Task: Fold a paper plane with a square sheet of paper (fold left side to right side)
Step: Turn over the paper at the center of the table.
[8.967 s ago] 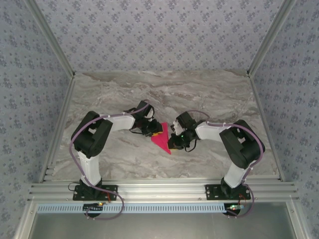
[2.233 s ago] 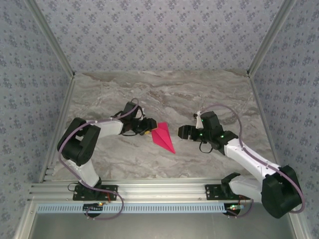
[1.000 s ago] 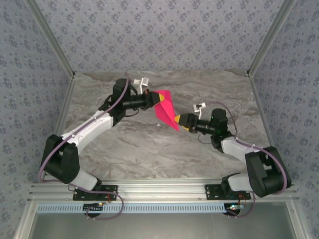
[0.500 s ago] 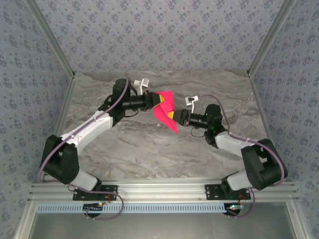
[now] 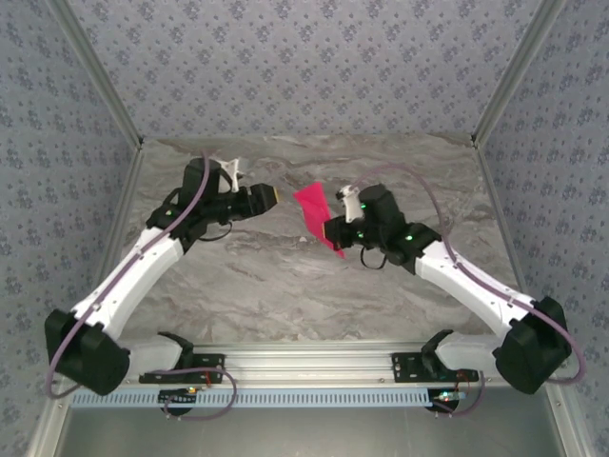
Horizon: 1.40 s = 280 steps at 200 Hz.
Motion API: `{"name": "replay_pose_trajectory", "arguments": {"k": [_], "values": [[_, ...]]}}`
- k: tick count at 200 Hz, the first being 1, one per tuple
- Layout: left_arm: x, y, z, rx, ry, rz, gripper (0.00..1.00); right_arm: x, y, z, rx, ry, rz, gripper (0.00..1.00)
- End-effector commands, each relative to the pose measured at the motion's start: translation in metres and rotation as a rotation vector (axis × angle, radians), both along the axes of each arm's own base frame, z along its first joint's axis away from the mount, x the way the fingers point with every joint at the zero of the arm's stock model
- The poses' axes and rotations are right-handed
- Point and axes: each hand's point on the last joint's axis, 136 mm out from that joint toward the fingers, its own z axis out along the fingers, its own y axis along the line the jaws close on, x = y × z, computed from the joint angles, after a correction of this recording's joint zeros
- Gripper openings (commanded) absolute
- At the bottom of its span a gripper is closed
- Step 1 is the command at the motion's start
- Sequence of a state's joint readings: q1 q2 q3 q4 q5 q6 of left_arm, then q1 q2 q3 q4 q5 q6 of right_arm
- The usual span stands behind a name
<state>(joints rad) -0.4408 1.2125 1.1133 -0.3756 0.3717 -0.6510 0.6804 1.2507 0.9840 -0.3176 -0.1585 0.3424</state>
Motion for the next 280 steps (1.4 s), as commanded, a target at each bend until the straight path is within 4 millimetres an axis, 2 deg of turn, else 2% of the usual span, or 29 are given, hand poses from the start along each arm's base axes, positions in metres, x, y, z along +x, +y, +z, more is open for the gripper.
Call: {"name": "replay_pose_trajectory", "arguments": {"k": [1,26,32,47,62,100,124,143,165,186,200,217,233,248,251,258,271,272,275,280], "values": [[-0.008,0.037,-0.002,0.144,-0.05,0.124,0.61,-0.002,-0.083,-0.052,-0.703,-0.043,-0.191,0.06],[-0.016,0.054,-0.001,0.162,-0.072,0.187,0.63,0.004,-0.098,-0.043,-1.09,-0.186,-0.281,0.06],[-0.018,0.056,-0.002,0.167,-0.071,0.196,0.63,0.008,-0.092,-0.034,-1.143,-0.234,-0.299,0.07],[-0.021,0.061,-0.004,0.176,-0.066,0.208,0.63,0.011,-0.08,-0.038,-1.284,-0.295,-0.27,0.08],[-0.022,0.063,-0.007,0.182,-0.059,0.215,0.63,0.012,-0.067,-0.054,-1.363,-0.3,-0.223,0.08],[-0.022,0.063,-0.01,0.178,-0.048,0.216,0.64,0.013,-0.031,-0.111,-1.445,-0.258,-0.085,0.09],[-0.024,0.062,-0.013,0.176,-0.036,0.209,0.64,0.011,-0.02,-0.138,-1.493,-0.222,-0.019,0.1],[-0.025,0.06,-0.019,0.178,-0.019,0.194,0.64,0.002,-0.01,-0.157,-1.497,-0.178,0.058,0.14],[-0.026,0.055,-0.032,0.181,0.028,0.173,0.66,-0.016,0.001,-0.175,-1.402,-0.077,0.137,0.3],[-0.026,0.048,-0.046,0.149,0.084,0.145,0.67,-0.034,0.01,-0.173,-1.277,0.002,0.18,0.47],[-0.024,0.04,-0.054,0.105,0.11,0.122,0.67,-0.046,0.017,-0.162,-1.151,0.041,0.193,0.57],[-0.023,0.026,-0.063,0.051,0.13,0.072,0.67,-0.058,0.026,-0.139,-0.981,0.055,0.206,0.73],[-0.022,0.011,-0.07,0.007,0.143,0.016,0.67,-0.064,0.027,-0.117,-0.83,0.063,0.197,0.82],[-0.023,-0.004,-0.081,-0.021,0.168,-0.036,0.67,-0.061,0.025,-0.095,-0.681,0.07,0.172,0.85],[-0.023,-0.007,-0.084,-0.027,0.173,-0.046,0.67,-0.063,0.018,-0.099,-0.673,0.086,0.168,0.86],[-0.024,-0.015,-0.089,-0.039,0.183,-0.066,0.67,-0.062,0.013,-0.092,-0.612,0.089,0.153,0.87],[-0.024,-0.029,-0.102,-0.051,0.212,-0.091,0.67,-0.051,0.006,-0.081,-0.473,0.093,0.109,0.88],[-0.024,-0.03,-0.103,-0.053,0.214,-0.092,0.67,-0.051,0.004,-0.085,-0.471,0.105,0.108,0.88],[-0.024,-0.033,-0.106,-0.059,0.219,-0.097,0.67,-0.048,0.004,-0.075,-0.419,0.096,0.098,0.88],[-0.024,-0.039,-0.112,-0.068,0.233,-0.104,0.67,-0.044,0.0,-0.076,-0.369,0.108,0.078,0.89]]}}
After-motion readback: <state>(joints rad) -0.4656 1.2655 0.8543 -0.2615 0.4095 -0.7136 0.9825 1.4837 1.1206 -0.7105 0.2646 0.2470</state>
